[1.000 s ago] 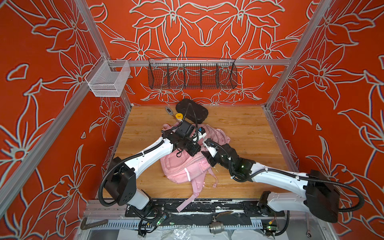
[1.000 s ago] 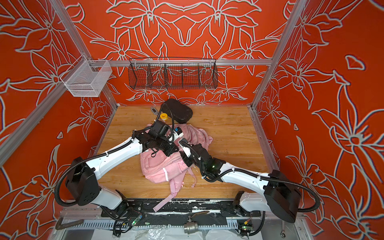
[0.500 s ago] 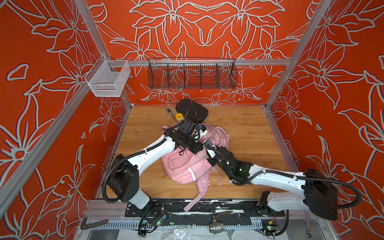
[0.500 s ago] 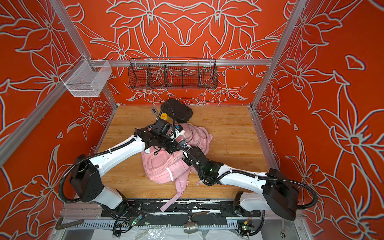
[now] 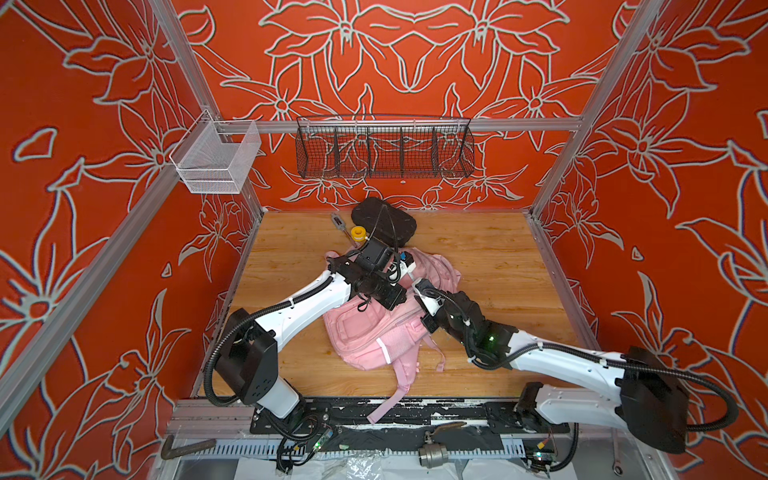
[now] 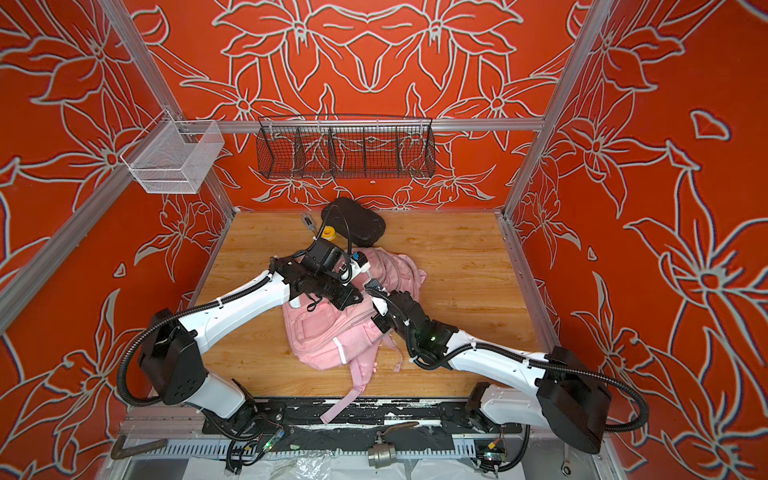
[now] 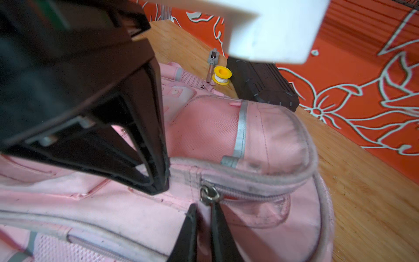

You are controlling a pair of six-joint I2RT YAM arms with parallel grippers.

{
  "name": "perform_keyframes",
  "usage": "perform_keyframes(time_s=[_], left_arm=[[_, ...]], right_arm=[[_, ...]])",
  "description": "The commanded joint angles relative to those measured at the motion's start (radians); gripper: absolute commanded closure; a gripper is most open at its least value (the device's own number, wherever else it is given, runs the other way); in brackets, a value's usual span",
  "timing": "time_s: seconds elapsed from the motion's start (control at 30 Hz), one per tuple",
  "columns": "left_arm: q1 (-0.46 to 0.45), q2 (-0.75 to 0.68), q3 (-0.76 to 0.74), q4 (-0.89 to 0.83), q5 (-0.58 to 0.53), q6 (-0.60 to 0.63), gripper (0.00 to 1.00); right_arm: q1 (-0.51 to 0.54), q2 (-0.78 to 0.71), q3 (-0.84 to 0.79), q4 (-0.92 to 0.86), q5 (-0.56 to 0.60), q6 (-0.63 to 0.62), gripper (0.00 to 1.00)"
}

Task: Pack the student bag
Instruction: 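Grasp the pocket zipper pull with the right gripper while the left holds the pocket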

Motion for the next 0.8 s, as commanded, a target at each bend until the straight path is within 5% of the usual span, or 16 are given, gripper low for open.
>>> perform_keyframes(time_s=[0.0, 0.27, 0.33, 0.43, 0.77], left_arm=[[-0.010, -0.057, 0.005, -0.009, 0.081, 0.013, 1.00], [-0.009, -0.060, 0.005, -0.019, 0.080, 0.017, 1.00], [-0.009, -0.060, 0.007, -0.017, 0.082, 0.014, 1.00], [-0.010, -0.056, 0.017, -0.018, 0.089, 0.003, 1.00], [-0.009, -0.030, 0.057, 0.041, 0.143, -0.172, 1.00]], right_arm=[[-0.058, -0.040, -0.040, -0.010, -0.123, 0.048, 0.91], [-0.095, -0.051, -0.057, -0.047, -0.173, -0.002, 0.80], [-0.096, -0.048, -0.049, -0.058, -0.151, -0.014, 0.58], [-0.095, -0.084, -0.076, -0.018, -0.096, -0.031, 0.50], [-0.086, -0.234, -0.154, 0.060, -0.081, -0.326, 0.56]])
